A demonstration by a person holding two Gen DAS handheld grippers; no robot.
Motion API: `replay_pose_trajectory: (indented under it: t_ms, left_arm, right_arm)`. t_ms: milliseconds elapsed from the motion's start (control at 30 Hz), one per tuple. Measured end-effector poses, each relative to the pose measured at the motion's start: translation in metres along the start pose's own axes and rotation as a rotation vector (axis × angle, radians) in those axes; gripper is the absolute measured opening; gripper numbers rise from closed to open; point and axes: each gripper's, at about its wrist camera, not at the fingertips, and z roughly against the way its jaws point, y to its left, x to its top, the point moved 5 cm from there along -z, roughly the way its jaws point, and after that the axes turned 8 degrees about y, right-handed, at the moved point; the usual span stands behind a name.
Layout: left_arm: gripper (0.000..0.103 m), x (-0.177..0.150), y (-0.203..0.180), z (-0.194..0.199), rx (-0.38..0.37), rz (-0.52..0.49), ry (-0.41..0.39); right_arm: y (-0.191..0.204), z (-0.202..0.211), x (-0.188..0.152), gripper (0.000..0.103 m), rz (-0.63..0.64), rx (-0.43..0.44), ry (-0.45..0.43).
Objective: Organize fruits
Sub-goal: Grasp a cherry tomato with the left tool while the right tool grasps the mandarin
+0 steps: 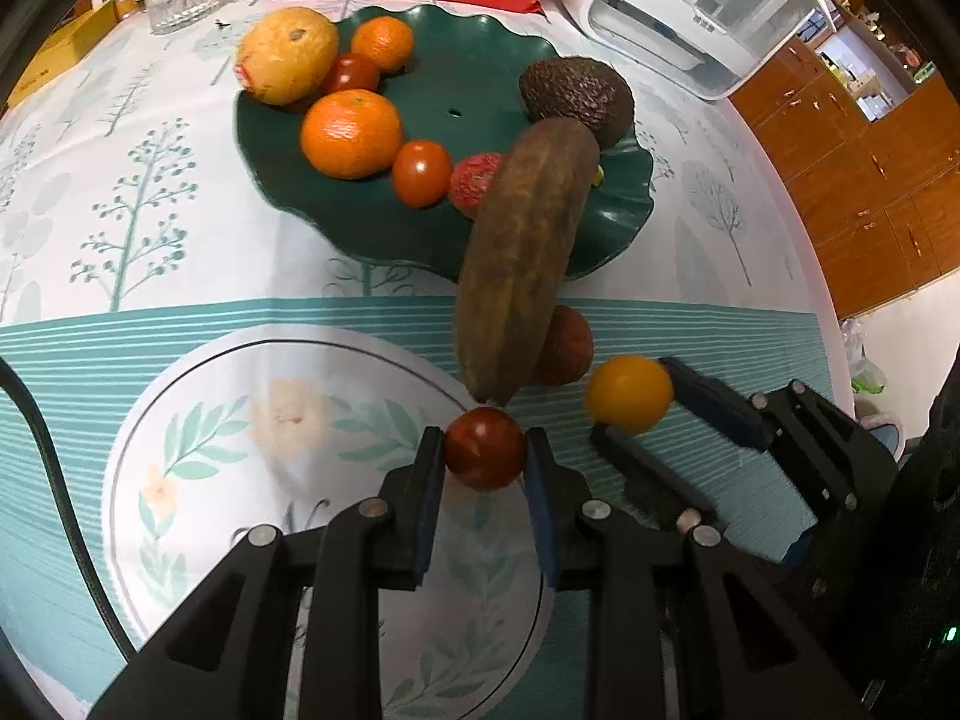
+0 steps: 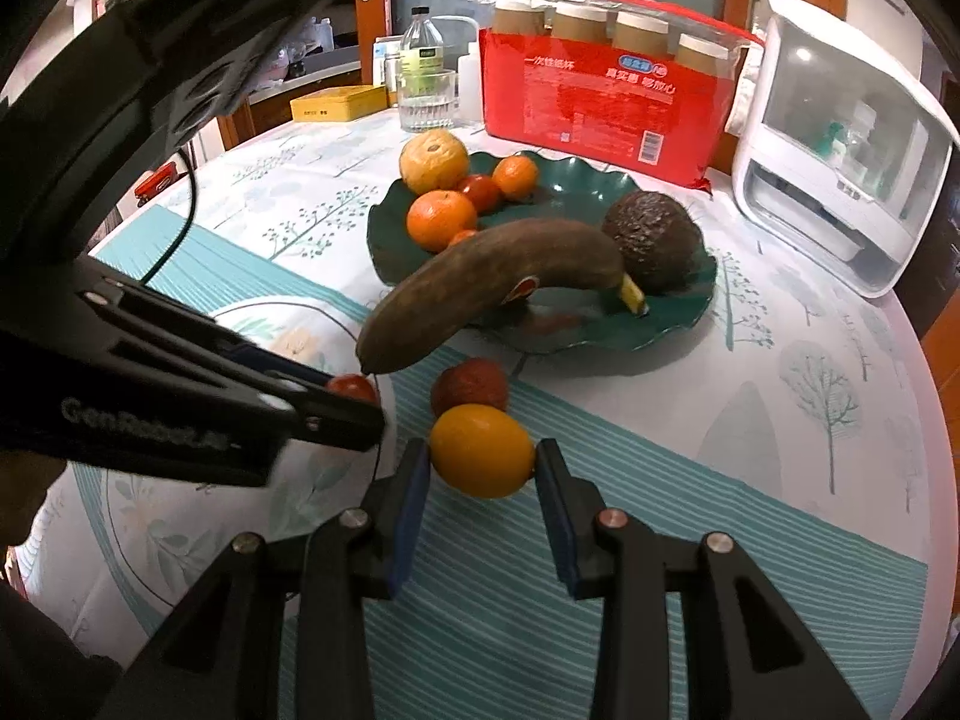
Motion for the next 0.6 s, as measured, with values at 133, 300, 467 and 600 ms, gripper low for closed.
replay_pose_trajectory:
  t_ms: [133,300,467,600]
  left_arm:
    - [0.025,-0.001,0.012,0.017,0.014,0.021,-0.032]
    - [0.025,0.005,0.029,0.04,0.045,0.047,-0.082]
    - [0.025,0.014,0.043,0.054,0.057,0.068,-0.112]
    - [0.025,0.03,0.047,0.066,0.063,0.051,-0.142]
  right_arm:
    - [-0.006,0.009,0.007,0.036,-0.006,-0.016,-0.014]
    - [-0.017,0.019,0.025,0.036,-0.022,-0.038,-0.042]
    - [-0.027,0.023,0.045,0.036,-0.045,-0.049,-0.065]
    - [-0.035,0.025,0.063,0.036,-0.057,-0.063,-0.091]
